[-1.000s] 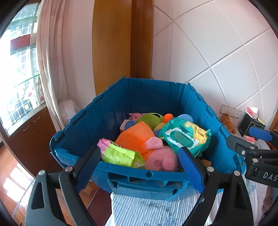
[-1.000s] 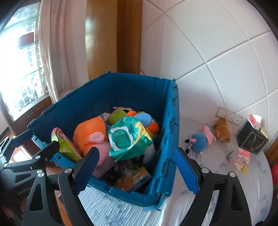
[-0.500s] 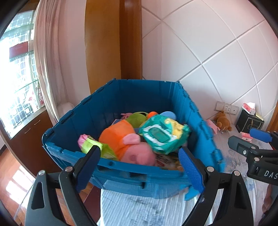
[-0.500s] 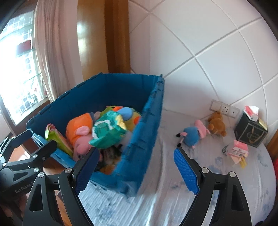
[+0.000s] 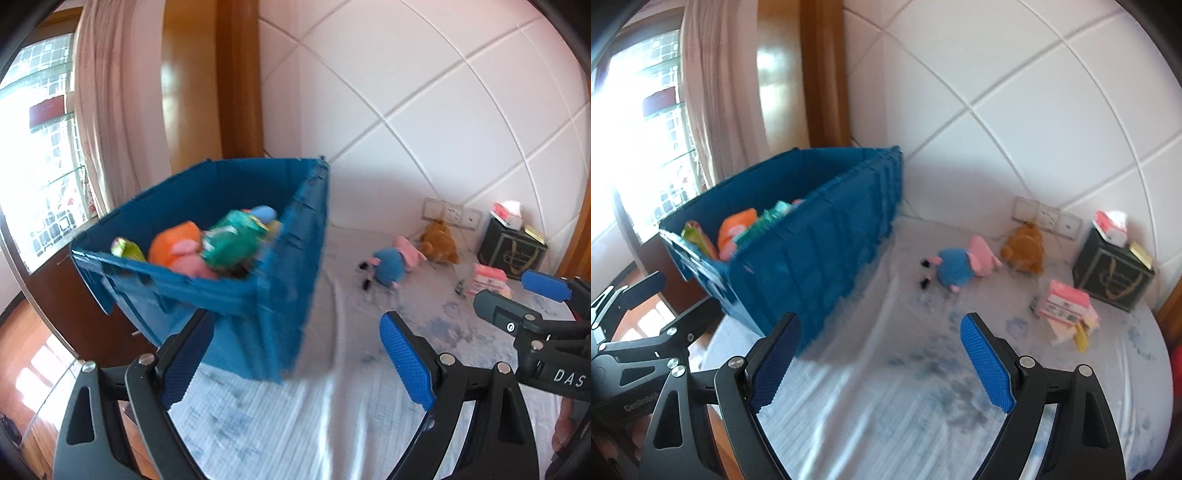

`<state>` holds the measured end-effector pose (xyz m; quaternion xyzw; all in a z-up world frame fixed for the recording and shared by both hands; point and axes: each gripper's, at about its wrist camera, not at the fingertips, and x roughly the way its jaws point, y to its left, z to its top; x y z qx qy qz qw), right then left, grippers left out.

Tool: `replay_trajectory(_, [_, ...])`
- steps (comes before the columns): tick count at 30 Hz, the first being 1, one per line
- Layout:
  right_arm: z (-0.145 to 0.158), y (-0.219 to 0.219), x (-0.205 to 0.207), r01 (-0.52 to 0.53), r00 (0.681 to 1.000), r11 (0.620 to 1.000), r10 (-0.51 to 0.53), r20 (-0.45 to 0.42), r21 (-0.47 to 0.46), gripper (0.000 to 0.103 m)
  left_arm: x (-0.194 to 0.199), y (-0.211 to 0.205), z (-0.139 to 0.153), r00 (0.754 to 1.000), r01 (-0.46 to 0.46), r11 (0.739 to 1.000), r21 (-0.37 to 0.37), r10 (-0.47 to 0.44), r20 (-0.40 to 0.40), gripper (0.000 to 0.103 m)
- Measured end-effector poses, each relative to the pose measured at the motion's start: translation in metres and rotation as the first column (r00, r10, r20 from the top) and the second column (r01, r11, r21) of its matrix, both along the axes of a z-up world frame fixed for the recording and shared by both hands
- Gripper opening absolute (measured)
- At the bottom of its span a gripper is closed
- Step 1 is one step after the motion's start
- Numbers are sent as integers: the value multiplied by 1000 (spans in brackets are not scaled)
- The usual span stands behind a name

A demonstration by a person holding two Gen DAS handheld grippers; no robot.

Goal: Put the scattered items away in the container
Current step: 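Withdraw both tools from the crate toward the remaining items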

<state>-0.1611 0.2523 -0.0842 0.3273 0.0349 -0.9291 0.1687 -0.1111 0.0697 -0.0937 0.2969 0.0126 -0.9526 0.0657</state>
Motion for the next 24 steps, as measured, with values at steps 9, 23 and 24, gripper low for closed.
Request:
replay_trajectory(9, [-15,131,19,260,965,965,-257,56,-42,88,-8,84,0,987,160,987,-20,-160,27,92])
replay_trajectory(23, [-45,235,32,596,794,803,-591,145,11,88,-85,143,-51,917,372,925,73,-379,128,92])
replay_trajectory(24, [-48,238,30,602,788,799,-597,149,18,88,-89,147,-55,913,379,923,67,-384,138,92])
